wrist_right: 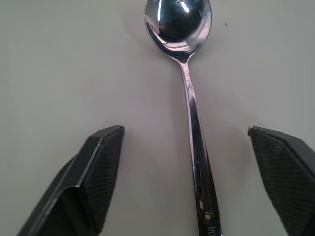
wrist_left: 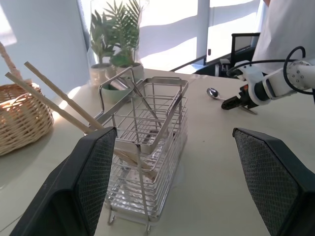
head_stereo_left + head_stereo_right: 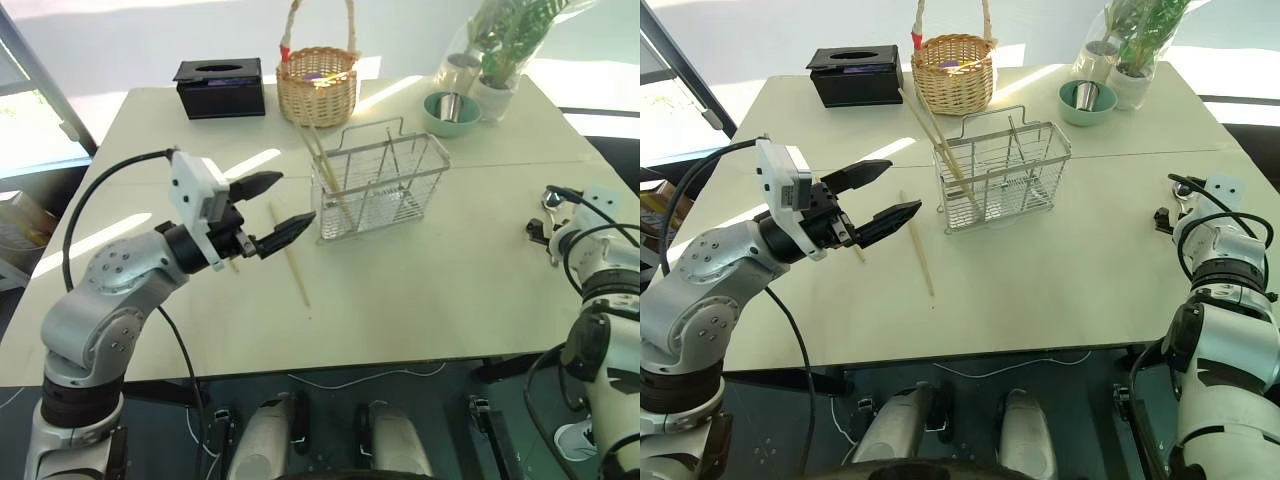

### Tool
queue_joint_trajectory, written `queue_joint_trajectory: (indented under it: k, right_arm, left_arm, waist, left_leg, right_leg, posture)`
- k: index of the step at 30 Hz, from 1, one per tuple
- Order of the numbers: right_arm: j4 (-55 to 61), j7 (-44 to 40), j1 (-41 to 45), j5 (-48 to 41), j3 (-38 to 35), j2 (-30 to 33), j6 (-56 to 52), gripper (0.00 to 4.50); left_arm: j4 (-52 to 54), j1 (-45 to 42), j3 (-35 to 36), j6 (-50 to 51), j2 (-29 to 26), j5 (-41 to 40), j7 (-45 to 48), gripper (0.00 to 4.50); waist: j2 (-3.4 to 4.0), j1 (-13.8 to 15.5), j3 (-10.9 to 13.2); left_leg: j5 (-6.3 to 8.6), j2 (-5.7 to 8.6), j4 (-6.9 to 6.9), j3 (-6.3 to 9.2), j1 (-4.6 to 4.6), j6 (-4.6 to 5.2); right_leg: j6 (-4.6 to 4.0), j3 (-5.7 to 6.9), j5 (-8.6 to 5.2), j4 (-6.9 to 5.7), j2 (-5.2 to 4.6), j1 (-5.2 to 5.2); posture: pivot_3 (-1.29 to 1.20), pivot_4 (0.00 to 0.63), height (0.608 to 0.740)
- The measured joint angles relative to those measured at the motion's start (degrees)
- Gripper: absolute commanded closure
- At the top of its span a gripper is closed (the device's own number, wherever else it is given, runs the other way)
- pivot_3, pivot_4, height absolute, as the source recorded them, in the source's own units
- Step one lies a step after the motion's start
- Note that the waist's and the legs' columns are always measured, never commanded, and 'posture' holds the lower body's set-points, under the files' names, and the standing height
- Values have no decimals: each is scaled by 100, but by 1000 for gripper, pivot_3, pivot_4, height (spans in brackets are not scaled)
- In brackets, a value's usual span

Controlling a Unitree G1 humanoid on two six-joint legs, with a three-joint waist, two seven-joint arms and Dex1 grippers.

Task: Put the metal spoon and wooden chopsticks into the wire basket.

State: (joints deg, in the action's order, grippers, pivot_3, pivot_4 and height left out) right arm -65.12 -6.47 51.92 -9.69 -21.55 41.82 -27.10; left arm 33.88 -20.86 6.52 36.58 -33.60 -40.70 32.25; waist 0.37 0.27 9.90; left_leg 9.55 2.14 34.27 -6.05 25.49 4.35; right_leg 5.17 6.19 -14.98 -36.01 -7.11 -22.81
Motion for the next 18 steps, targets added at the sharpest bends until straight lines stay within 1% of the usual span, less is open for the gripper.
queue_joint_trajectory:
  k: [1, 5, 15, 18]
  right_arm:
    - [0, 0, 0, -5, 0, 0, -1, 2403]
    - [0, 1, -1, -9, -2, 11, -1, 4477]
    - [14, -55, 6, -58, -9, 42, -78, 4477]
    - [181, -133, 0, -58, 62, -67, -88, 4477]
  left_arm:
    - [0, 0, 0, -3, 0, 1, -1, 494]
    - [0, -1, 0, -53, 3, 5, -16, 494]
    - [1, 7, 17, -111, 7, 2, -32, 494]
    - [2, 95, 103, -140, 7, 10, -30, 494]
  waist:
    - [0, 5, 0]
    - [0, 2, 0]
    - [0, -5, 0]
    - [-1, -32, 1]
  left_leg:
    - [0, 0, 0, 0, 0, 0]
    - [0, 0, 0, 0, 0, 0]
    - [0, 0, 0, 1, -2, 0]
    - [0, 0, 0, 1, -2, 0]
  right_leg:
    - [0, 0, 0, 0, 0, 0]
    - [0, 0, 0, 1, 0, 0]
    - [0, 1, 0, 1, 0, 2]
    - [0, 1, 0, 0, 0, 2]
  posture:
    - [0, 150, 740]
    - [0, 150, 740]
    - [0, 150, 740]
    - [0, 150, 740]
